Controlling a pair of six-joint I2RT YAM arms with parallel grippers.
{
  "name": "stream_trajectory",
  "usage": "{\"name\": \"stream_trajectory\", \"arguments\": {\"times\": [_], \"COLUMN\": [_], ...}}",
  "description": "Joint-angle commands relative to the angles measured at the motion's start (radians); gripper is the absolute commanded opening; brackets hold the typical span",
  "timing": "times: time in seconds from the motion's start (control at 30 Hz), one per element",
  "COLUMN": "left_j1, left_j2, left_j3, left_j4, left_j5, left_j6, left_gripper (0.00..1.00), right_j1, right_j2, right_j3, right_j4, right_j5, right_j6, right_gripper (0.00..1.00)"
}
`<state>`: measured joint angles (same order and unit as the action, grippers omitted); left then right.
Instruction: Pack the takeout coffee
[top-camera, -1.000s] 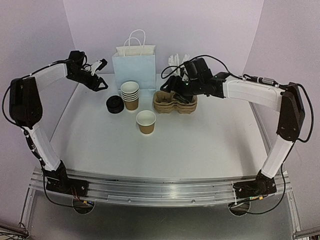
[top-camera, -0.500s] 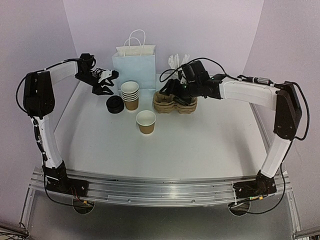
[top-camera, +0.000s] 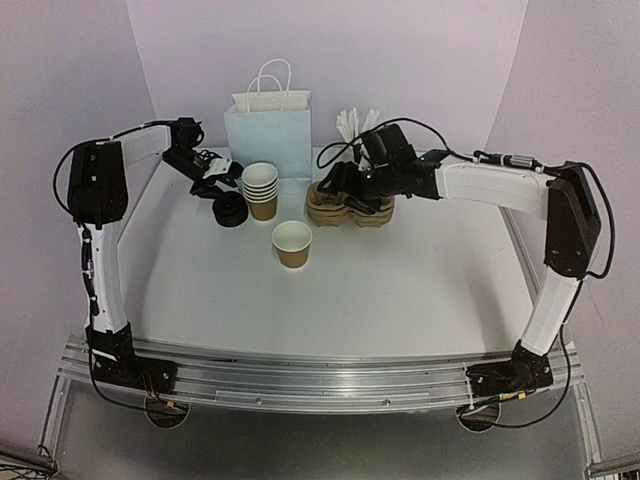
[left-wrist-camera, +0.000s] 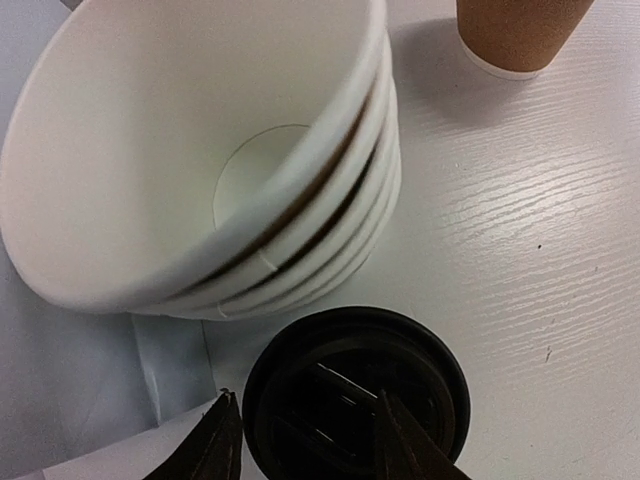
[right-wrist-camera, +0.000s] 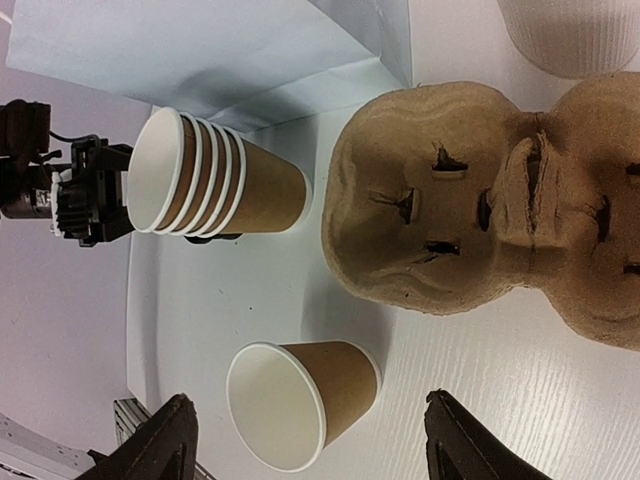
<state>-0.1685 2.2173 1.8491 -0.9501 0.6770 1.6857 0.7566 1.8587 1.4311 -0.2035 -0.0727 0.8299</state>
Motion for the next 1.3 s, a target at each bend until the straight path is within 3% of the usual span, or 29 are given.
{"name": "stream_trajectory", "arguments": {"times": [0.0, 0.17, 0.6, 0.97, 1.27], "left_j1": [-0.005, -0.014, -0.028, -0.031, -0.033], "left_j2": [0.019, 0.053, 0.084, 0.114, 0.151], "left_j3": [0.059, 0.101, 0.138, 0.209, 0.259], "left_j4": [0.013, 0.018, 0.010, -0.106, -0.122], "left_j5": [-0.001, -0.036, -0.087, -0.121, -0.157], "left_j6": [0.020, 0.011, 0.054, 0.092, 0.077], "left_gripper": [0.42, 0.36, 0.32, 0.22, 0.25], "right_j1": [0.004, 0.005, 0.004, 0.004, 0.004], "right_j2": [0.031, 0.035, 0.036, 0.044, 0.049], "right_j3": [0.033, 0.033, 0.024, 0.020, 0.021], "right_j4": [0.001, 0.002, 0.001, 0.002, 0.003], "right_j5": [-0.022, -0.026, -0.026, -0.029, -0.034], "right_j6": [-0.012, -0.015, -0.011, -0.003, 0.003], "right_gripper": [0.74, 0.74, 0.73, 0.74, 0.73]}}
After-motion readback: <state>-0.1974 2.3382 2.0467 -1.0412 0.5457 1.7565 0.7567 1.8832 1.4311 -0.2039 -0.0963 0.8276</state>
